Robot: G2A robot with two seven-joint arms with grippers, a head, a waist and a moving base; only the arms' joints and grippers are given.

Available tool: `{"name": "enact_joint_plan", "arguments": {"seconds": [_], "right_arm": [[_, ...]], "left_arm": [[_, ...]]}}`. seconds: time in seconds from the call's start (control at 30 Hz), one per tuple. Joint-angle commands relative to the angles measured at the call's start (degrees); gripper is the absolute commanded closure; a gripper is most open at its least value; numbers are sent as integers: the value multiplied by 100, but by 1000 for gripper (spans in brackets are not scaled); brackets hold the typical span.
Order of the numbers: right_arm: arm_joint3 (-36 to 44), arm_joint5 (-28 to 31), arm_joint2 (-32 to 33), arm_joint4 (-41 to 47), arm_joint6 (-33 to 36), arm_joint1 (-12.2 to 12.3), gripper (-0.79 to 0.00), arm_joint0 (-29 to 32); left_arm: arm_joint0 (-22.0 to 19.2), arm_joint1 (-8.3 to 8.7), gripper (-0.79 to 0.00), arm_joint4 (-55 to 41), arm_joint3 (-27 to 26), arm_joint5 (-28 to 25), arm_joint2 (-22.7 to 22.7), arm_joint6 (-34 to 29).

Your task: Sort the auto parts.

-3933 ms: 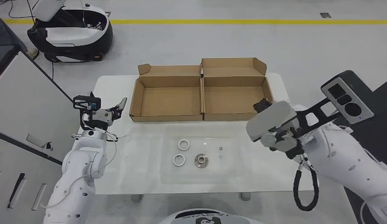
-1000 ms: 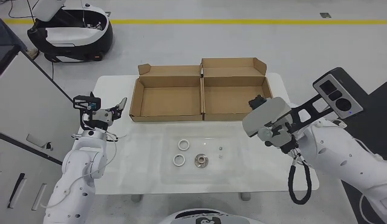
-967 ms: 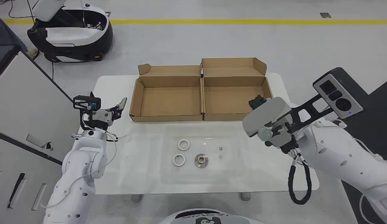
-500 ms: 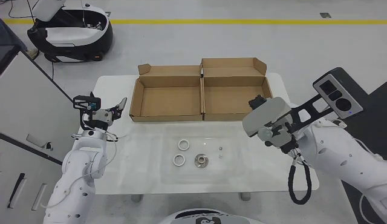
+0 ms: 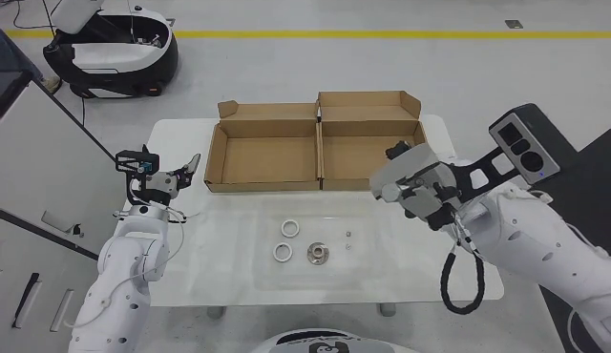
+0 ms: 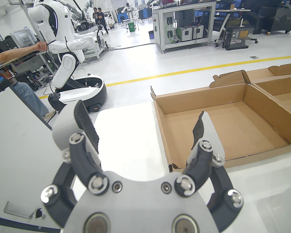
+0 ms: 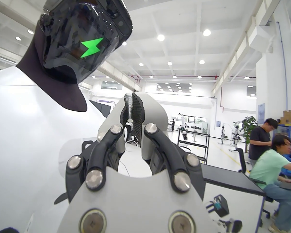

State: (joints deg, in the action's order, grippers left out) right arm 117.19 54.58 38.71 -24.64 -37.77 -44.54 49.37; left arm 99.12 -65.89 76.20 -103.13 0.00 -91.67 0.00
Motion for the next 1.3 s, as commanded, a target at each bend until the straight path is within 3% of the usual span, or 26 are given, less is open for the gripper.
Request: {"name": "enact_joint_plan", "arguments": {"seconds": [0.0,0.2,0.43,0.63,0.97,1.27], "right_arm": [[17,14,118,108,182,15,0,97],[87,109,449,452,657,30,0,365],[90,111,465,465,684,30,0,377],[-214,-483,952,469,1429,117,0,689],[-521,-1157,2671,745,3606,564,0,1484],[-646,-1551,3614,617,6278,810,0,1456]], "left_arm": [[0,0,-785,0,0,0,0,0],[0,0,-785,0,0,0,0,0],[0,0,-785,0,0,0,0,0],[0,0,-785,0,0,0,0,0],[0,0,-785,0,0,0,0,0],[0,0,-785,0,0,0,0,0]]}}
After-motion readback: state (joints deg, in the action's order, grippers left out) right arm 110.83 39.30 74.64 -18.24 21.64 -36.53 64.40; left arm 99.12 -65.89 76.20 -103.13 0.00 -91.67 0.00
